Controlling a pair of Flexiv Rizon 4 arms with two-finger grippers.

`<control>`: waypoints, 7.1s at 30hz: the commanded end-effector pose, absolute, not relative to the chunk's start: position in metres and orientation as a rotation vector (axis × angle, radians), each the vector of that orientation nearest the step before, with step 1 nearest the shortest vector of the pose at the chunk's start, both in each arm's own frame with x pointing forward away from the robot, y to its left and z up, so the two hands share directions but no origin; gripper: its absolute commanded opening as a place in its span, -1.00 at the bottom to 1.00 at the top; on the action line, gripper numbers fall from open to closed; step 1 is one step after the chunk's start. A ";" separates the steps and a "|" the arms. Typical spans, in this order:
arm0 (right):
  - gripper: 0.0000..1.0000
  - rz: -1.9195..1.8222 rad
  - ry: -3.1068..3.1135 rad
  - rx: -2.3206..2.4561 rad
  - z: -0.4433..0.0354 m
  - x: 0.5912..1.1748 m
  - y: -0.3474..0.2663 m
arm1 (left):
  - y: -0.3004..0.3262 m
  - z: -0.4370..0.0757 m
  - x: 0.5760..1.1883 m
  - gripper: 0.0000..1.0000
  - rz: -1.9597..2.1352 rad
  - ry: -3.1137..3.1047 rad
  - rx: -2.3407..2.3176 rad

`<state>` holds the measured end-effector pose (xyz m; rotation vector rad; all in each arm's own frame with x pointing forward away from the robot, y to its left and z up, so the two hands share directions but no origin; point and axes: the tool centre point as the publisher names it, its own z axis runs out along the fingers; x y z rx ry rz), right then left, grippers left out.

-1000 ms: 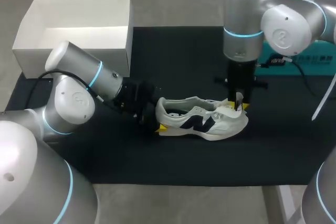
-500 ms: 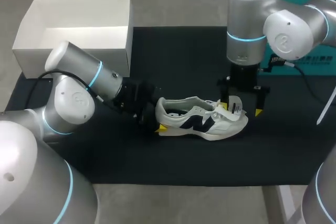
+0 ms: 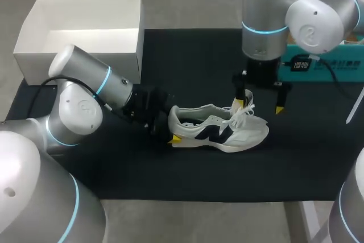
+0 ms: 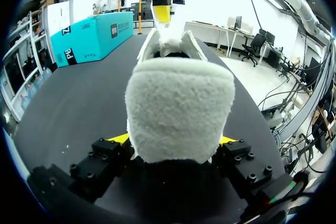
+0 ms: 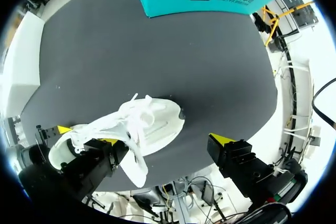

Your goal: Take the shoe out of the shoebox, open the shoe tongue, remove and reinsert the insole, then place the shoe into the shoebox

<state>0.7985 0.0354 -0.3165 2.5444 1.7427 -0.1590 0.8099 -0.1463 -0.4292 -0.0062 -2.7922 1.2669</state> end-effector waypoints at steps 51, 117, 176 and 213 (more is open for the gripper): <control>1.00 -0.103 3.058 0.309 -0.230 0.761 0.108 | -0.145 -0.429 0.809 -1.00 1.268 -2.791 -0.007; -1.00 0.071 3.002 0.276 -0.310 0.804 0.177 | -0.145 -0.429 0.809 -1.00 1.268 -2.791 -0.007; -1.00 -0.070 3.182 0.251 -0.398 0.820 0.156 | -0.145 -0.429 0.809 -1.00 1.268 -2.791 -0.007; -0.26 -0.056 3.255 0.340 -0.434 0.818 0.148 | -0.145 -0.429 0.809 -1.00 1.268 -2.791 -0.007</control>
